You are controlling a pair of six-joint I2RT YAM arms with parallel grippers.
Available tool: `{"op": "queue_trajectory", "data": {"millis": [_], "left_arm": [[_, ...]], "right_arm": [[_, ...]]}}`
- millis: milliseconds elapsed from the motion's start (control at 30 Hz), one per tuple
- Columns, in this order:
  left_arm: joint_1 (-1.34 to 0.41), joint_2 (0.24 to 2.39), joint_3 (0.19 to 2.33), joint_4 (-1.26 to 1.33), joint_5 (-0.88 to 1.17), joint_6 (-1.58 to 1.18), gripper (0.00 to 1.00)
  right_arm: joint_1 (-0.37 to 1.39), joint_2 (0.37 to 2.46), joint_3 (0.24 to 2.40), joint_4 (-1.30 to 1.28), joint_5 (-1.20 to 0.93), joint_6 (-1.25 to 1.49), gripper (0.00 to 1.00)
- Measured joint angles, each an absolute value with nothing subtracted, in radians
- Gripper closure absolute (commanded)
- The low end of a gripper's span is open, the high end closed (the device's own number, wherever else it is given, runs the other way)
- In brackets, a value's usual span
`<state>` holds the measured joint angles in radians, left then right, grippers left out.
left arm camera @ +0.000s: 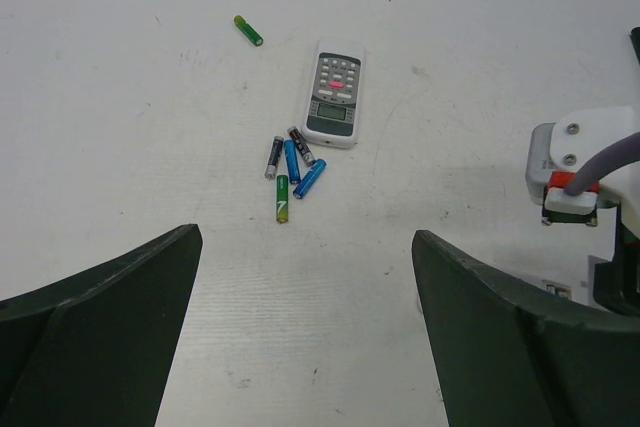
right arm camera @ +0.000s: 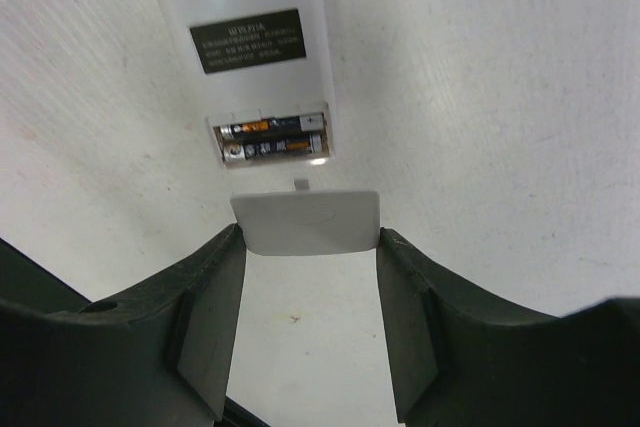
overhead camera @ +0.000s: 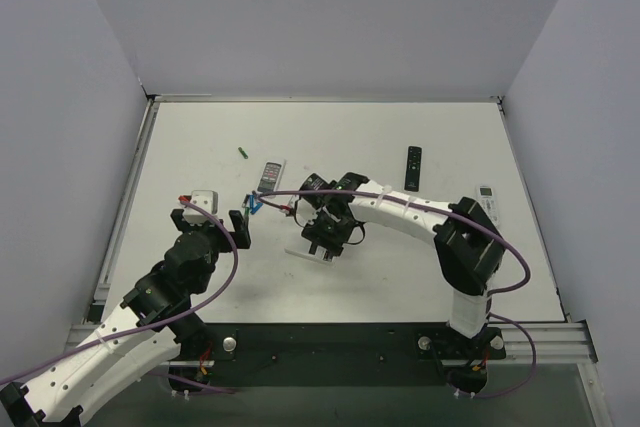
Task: Load the batteries into the remote control
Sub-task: Load the battery cover into the remote control.
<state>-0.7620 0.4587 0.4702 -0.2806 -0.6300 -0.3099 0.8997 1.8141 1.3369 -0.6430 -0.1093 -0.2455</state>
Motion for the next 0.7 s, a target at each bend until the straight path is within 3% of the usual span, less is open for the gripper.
{"op": "queue_trajectory", "data": {"millis": [700], "left_arm": [[-0.758, 0.454, 0.47, -0.281, -0.64, -0.31, 0.03]], "right_arm": [[0.944, 1.962, 1.406, -0.651, -0.108, -0.228, 0.57]]}}
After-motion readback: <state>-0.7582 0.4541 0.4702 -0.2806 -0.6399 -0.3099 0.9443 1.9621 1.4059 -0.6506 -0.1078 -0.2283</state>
